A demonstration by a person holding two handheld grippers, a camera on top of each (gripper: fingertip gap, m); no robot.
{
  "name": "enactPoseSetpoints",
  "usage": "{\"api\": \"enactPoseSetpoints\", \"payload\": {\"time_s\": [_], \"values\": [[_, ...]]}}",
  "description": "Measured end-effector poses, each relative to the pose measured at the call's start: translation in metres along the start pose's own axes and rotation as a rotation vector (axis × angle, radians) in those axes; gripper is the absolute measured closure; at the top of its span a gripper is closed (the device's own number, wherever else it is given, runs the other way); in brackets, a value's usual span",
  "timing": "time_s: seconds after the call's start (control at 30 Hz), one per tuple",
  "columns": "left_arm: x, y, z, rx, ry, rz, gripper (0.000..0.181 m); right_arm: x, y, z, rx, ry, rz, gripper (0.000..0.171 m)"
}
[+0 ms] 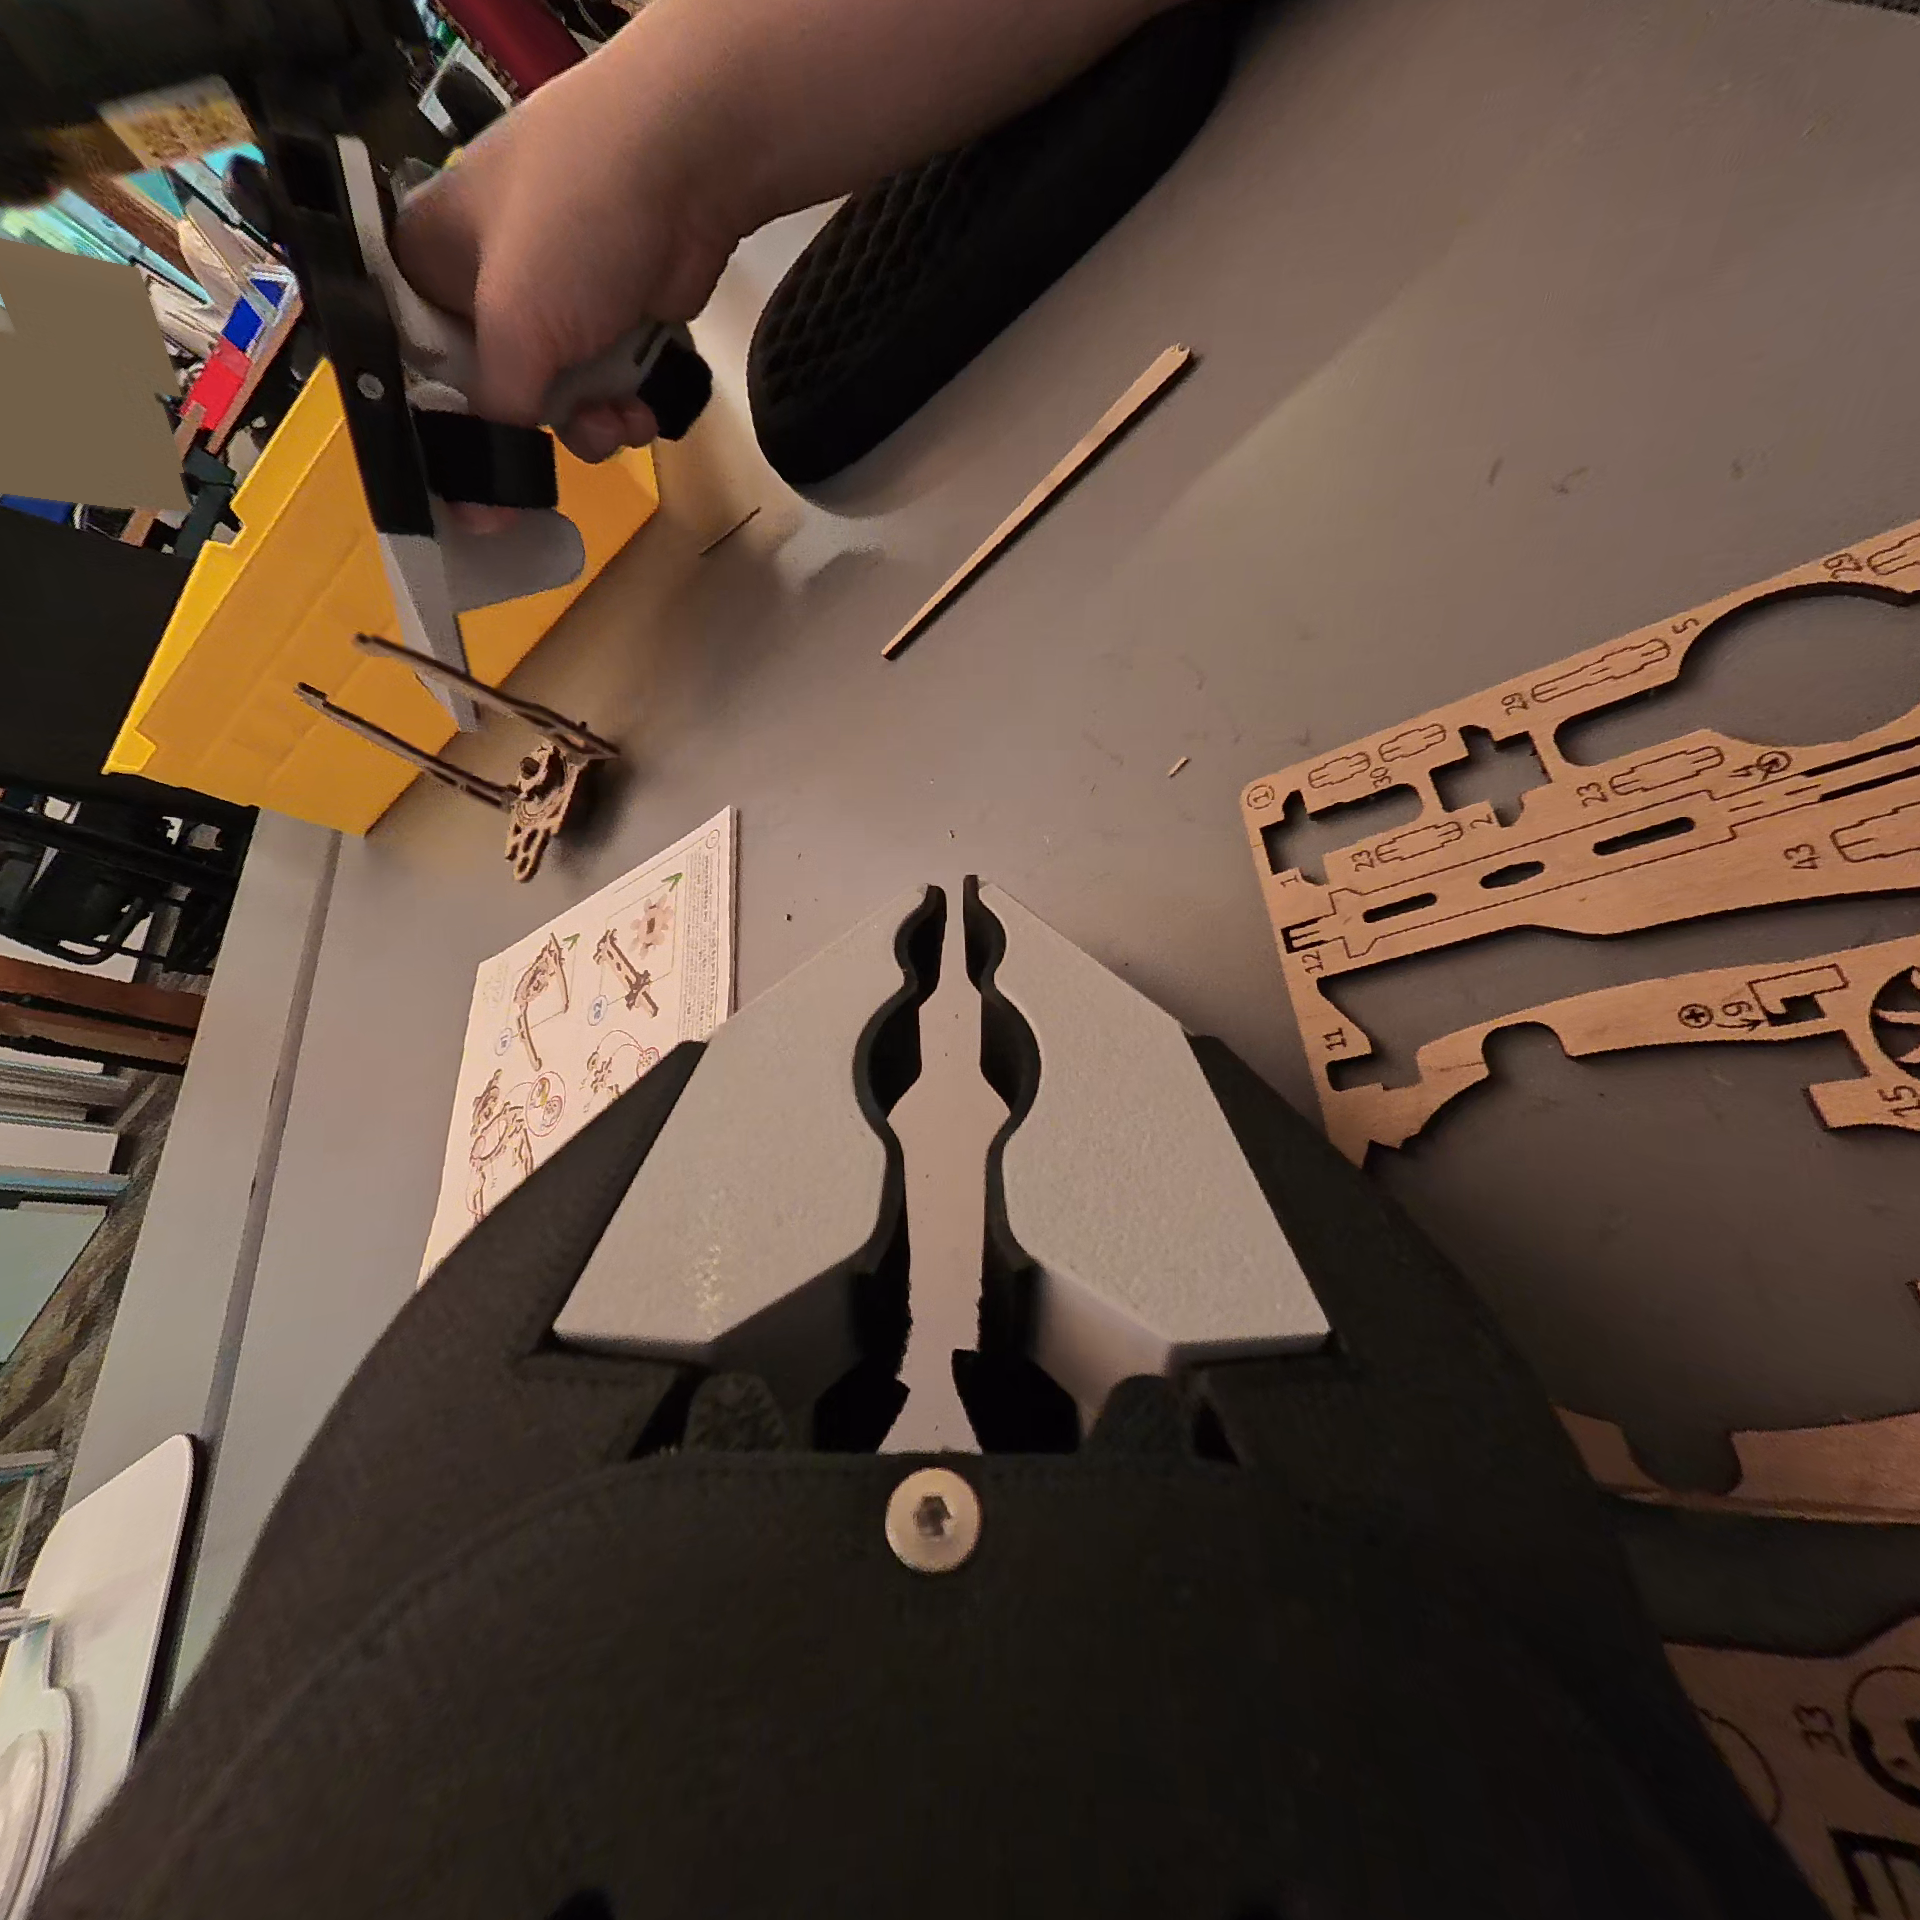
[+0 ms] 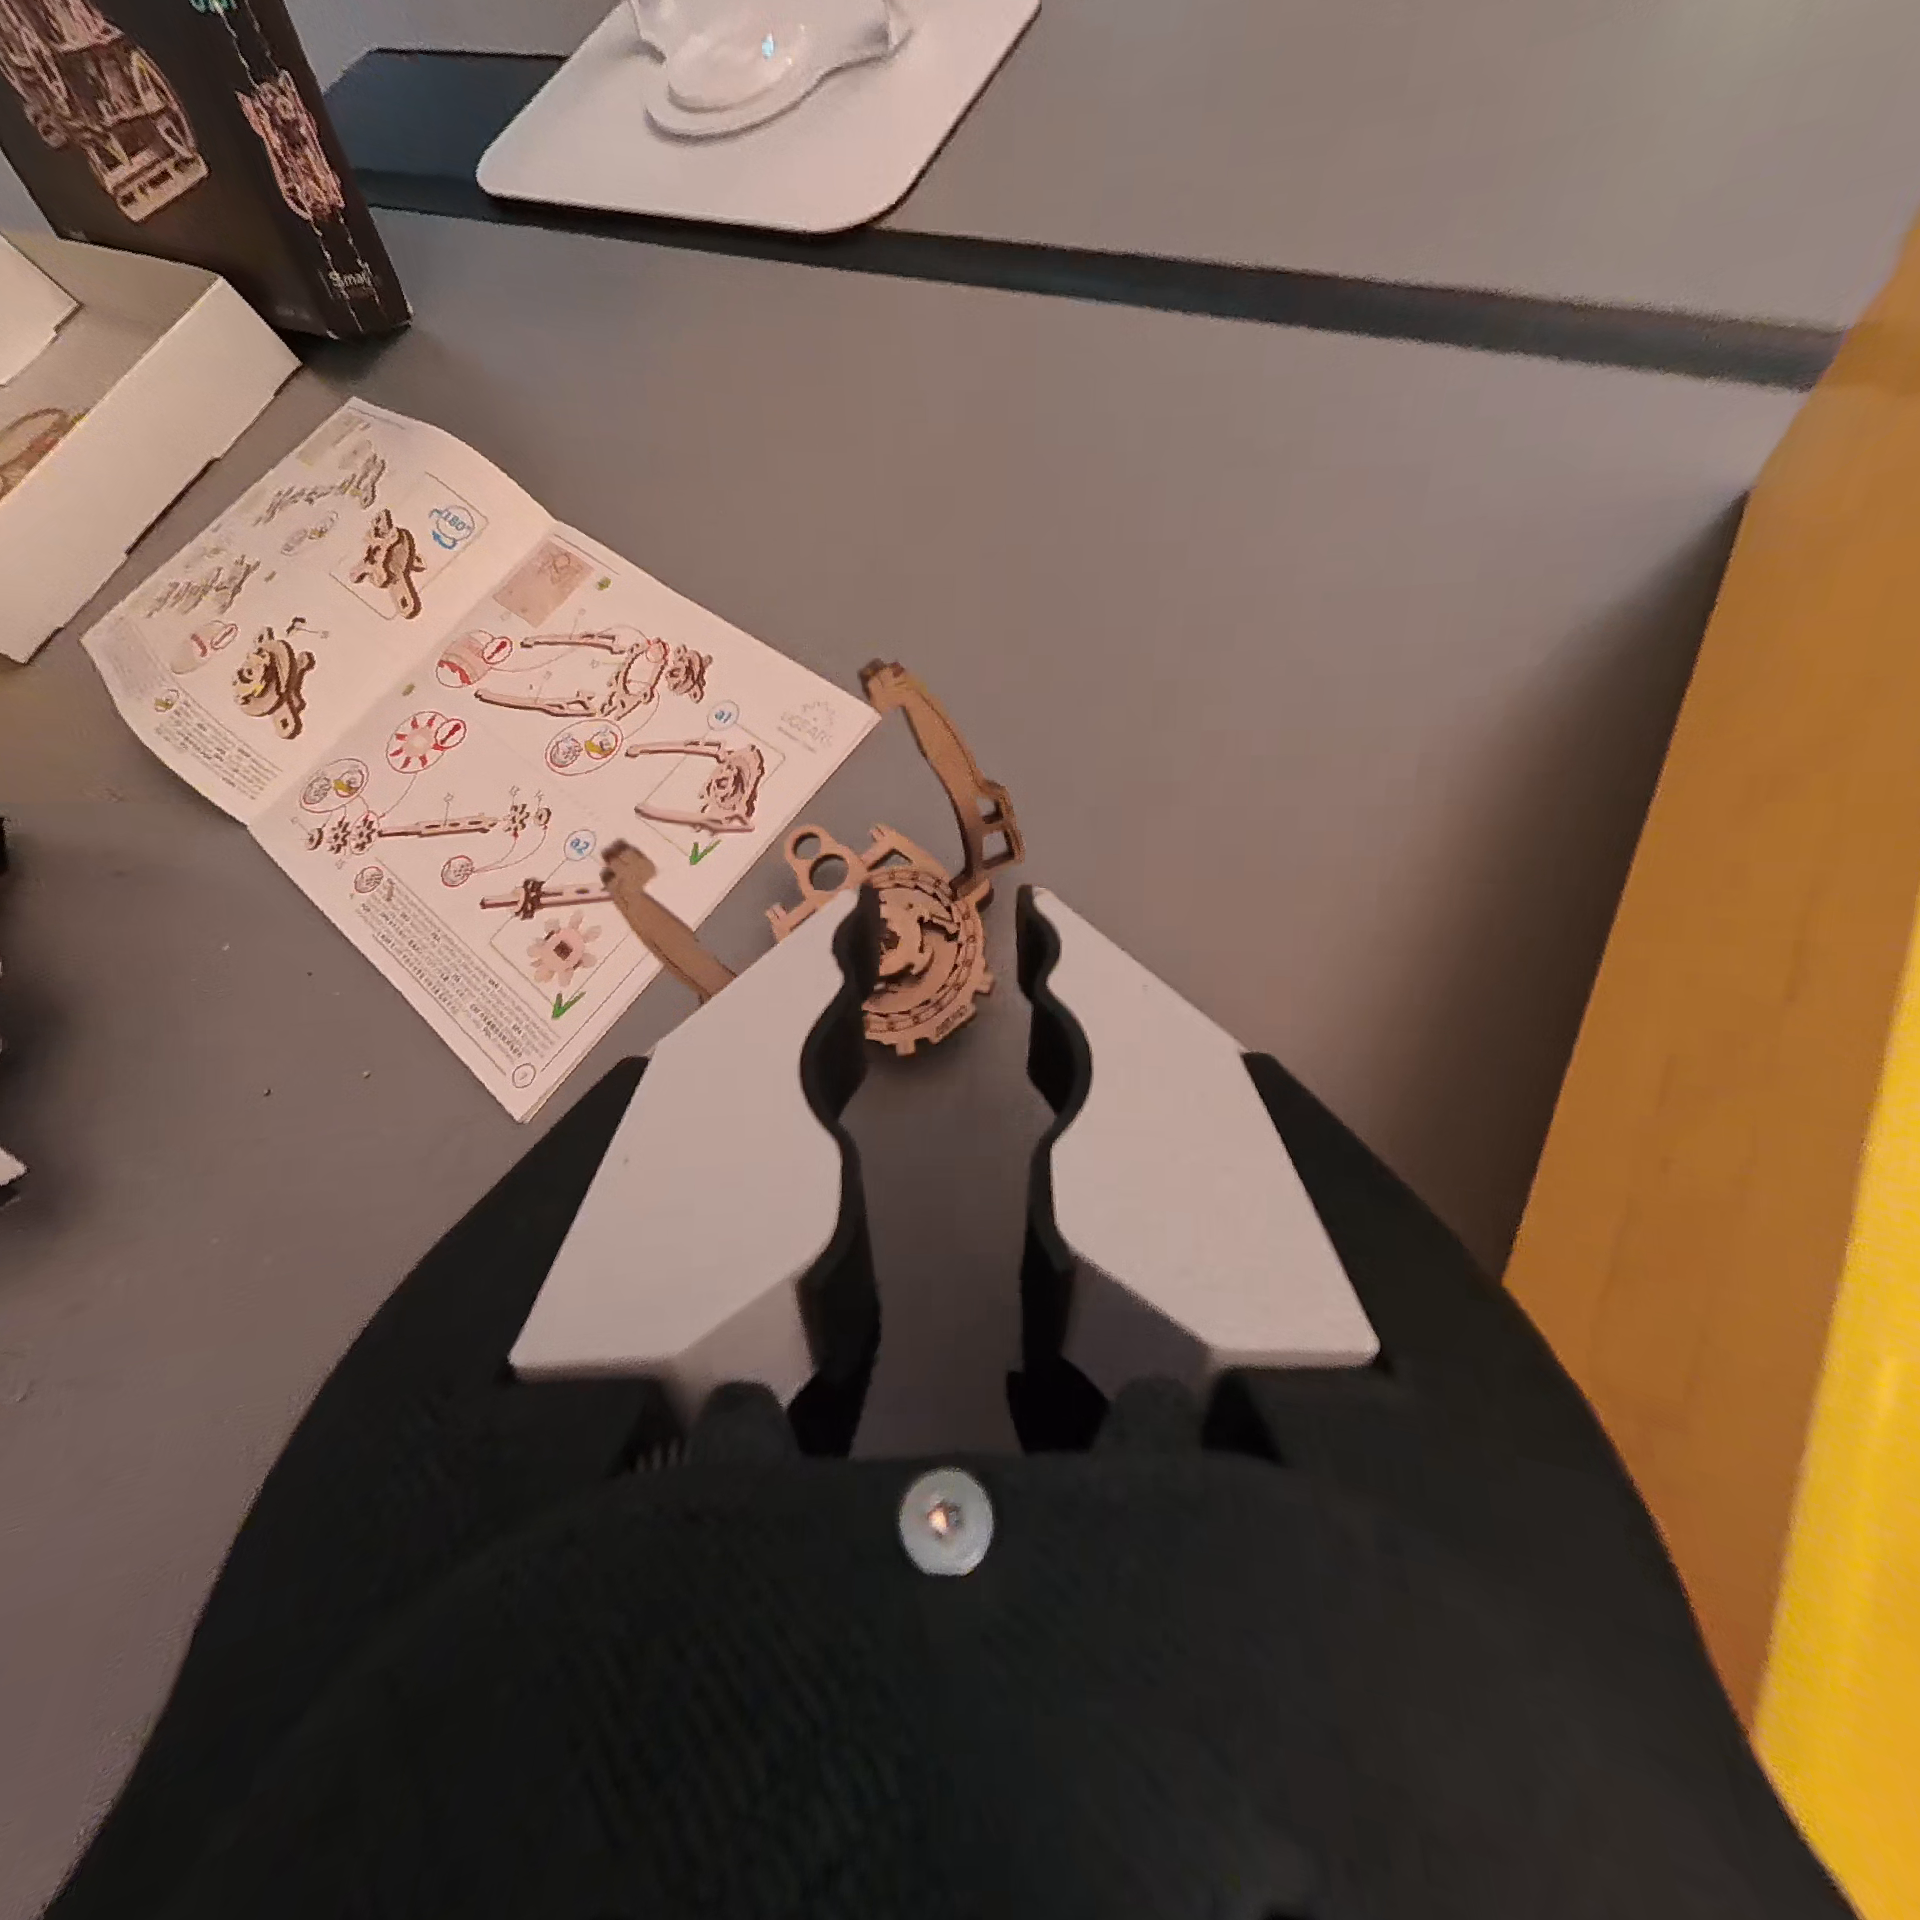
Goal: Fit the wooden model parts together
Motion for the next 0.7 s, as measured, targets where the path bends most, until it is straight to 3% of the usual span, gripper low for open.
{"api": "enactPoseSetpoints", "payload": {"time_s": [0.2,0.5,0.7], "values": [[0.006,0.003,-0.014,0.052,0.094,0.034,0.179,0.017,0.013,0.0,-0.112,0.122,0.068,0.147],[-0.004,0.024,-0.086,0.363,0.444,0.098,0.175,0.063,0.047,-0.037,-0.177,0.336,0.343,0.144],[-0.016,0.04,-0.108,0.449,0.575,0.094,0.145,0.061,0.034,-0.067,-0.143,0.443,0.337,0.142]]}}
Point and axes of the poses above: each gripper's, where its closed fingertips meet, y back along the fingers, x out of its top, z = x × y across the jaws, the point moved 1 cm from there along y, back along the fingers, and after that the axes turned 5 degrees about x, right-handed, at the moved point
